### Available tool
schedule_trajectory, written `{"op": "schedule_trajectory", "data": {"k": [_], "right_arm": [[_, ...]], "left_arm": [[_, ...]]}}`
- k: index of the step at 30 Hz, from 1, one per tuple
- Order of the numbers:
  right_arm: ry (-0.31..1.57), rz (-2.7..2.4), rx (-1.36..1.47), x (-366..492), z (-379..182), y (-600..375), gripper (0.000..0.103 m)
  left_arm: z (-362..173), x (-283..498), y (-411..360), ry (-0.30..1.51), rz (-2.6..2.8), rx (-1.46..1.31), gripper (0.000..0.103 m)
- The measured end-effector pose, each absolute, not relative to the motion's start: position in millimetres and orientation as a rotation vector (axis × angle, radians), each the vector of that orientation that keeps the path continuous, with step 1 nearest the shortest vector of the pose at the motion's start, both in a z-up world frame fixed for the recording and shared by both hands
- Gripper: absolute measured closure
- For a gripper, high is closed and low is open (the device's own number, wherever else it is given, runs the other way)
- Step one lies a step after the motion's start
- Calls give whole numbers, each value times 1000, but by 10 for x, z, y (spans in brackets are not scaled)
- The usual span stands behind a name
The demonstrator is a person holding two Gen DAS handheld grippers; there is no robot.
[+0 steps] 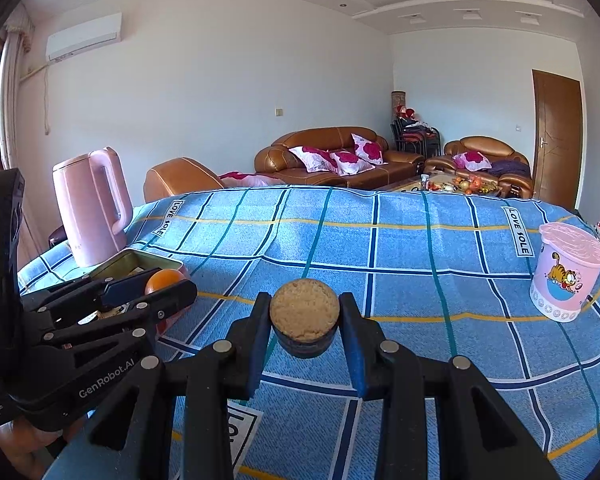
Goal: Organize fruits
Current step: 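Lift the small orange with the left gripper while the right gripper lifts the biscuit, then carry the small orange with the left gripper over the tin while the right gripper carries the biscuit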
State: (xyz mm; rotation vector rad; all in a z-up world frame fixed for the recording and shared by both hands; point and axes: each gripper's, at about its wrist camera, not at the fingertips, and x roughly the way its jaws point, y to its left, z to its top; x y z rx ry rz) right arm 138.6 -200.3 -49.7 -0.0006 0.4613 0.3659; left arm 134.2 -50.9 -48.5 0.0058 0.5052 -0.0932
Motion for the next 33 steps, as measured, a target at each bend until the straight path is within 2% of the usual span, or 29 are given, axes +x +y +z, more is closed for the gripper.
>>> {"op": "schedule_trajectory", "data": {"k": [33], "right_arm": [[361, 352, 0, 1187, -415, -2012, 67]], "left_arm": [[-410, 1071, -496, 411, -50, 20, 68]]}}
